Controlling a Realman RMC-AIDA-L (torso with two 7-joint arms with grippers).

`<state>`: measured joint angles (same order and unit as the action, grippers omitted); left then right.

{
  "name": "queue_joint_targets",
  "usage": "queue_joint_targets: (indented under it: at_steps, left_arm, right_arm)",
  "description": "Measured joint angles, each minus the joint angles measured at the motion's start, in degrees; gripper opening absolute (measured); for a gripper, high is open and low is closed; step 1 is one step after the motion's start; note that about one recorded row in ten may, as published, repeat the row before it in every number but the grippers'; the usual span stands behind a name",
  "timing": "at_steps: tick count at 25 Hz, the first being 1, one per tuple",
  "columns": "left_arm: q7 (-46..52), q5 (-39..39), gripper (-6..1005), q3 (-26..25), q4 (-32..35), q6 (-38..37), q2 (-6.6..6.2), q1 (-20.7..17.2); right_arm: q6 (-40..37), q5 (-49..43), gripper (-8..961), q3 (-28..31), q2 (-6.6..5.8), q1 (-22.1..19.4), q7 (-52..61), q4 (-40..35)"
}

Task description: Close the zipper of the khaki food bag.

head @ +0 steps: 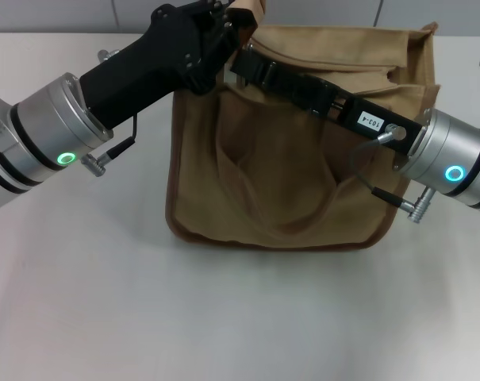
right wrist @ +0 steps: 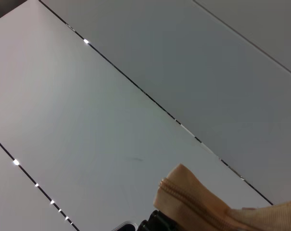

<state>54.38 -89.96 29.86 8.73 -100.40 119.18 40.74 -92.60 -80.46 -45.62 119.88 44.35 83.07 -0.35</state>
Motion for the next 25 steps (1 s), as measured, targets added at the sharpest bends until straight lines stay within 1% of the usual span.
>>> queue_joint_targets:
  at_steps: [7,15,20,25]
  left_arm:
    - [-0.05,0.48,33,-0.33,0.02,0.01,0.00,0.00]
    - [-0.07,0.60,32,-0.42,0.27,0.60,0.00,-0.19]
    - [-0.07,0.79,32,-0.42,0.30,0.66,0.00,-0.30]
    - [-0.07,1.23,33,-0.51,0.26,0.65,0.00,-0.54]
  right_arm:
    - [-0.12,0.00,762,0.00,0.00,-0.12,-0.90,0.00]
    - [-0.26,0.00,564,0.00,0.00,-0.46,-1.18,-0.17]
    - [0.19,0.00,456,0.00,0.00,-0.53,-1.37,-0.20]
    - [0.27,0.11,417,0.41,0.01,-1.11,-2.55,0.11]
